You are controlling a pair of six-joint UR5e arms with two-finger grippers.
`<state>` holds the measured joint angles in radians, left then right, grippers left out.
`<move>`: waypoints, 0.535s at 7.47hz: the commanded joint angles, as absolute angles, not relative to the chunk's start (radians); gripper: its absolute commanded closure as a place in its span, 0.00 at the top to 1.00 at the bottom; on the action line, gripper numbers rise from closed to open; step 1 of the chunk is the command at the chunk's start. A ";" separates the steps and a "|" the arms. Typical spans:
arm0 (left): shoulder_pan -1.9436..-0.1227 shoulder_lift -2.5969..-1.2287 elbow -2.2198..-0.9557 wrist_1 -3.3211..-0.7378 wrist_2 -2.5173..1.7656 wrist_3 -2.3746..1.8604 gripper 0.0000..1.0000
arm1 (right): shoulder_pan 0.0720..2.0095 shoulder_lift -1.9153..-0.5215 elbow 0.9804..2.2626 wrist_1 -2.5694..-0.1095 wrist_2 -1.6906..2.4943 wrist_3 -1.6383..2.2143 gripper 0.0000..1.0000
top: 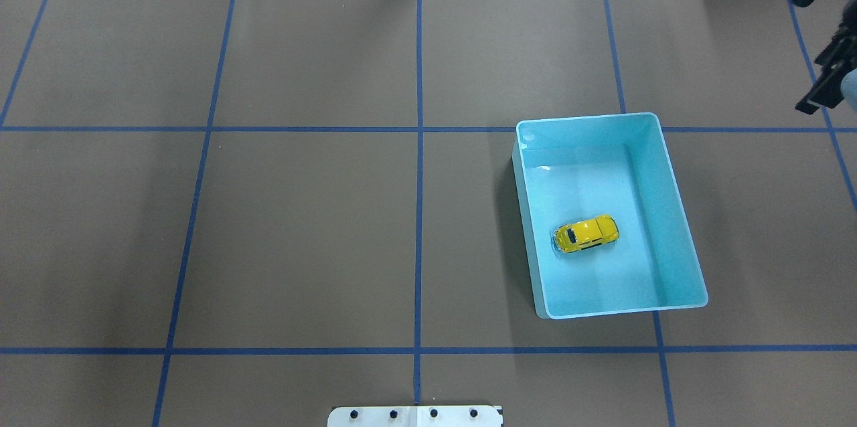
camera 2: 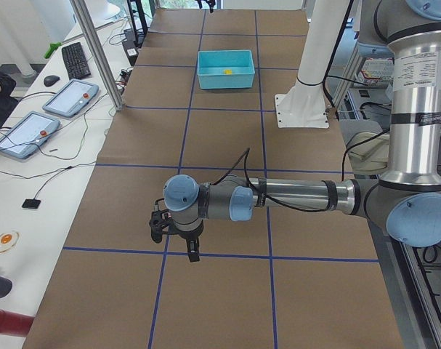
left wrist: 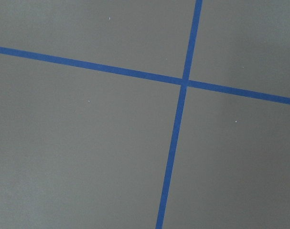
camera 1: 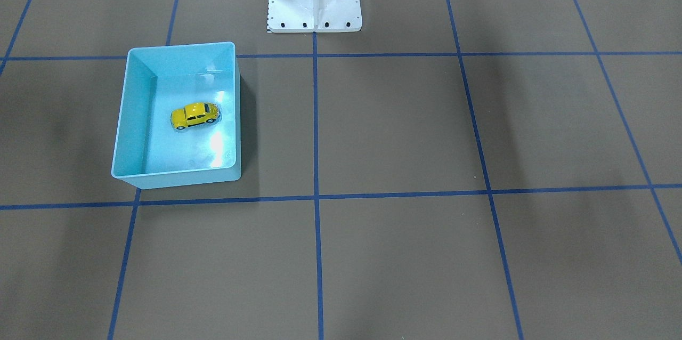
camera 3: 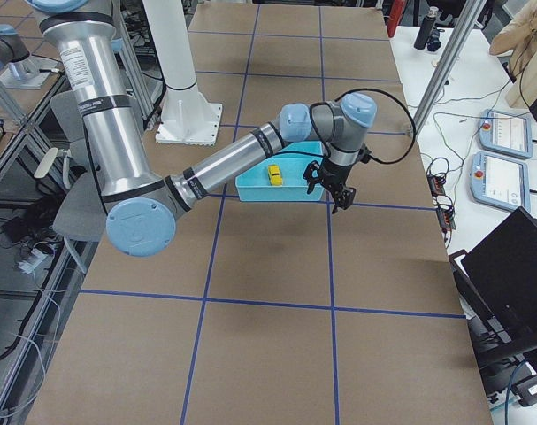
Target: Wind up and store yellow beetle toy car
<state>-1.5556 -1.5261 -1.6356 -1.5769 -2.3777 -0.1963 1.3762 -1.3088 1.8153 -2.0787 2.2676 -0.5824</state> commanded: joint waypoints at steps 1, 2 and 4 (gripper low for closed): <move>-1.555 -1.526 -1.634 -1.577 -2.378 -0.196 1.00 | 1.504 -1.392 1.756 -2.072 2.272 -0.430 1.00; -1.555 -1.526 -1.634 -1.577 -2.378 -0.196 1.00 | 1.549 -1.417 1.735 -2.074 2.269 -0.423 1.00; -1.555 -1.526 -1.635 -1.577 -2.378 -0.196 1.00 | 1.644 -1.465 1.634 -1.954 2.269 -0.422 1.00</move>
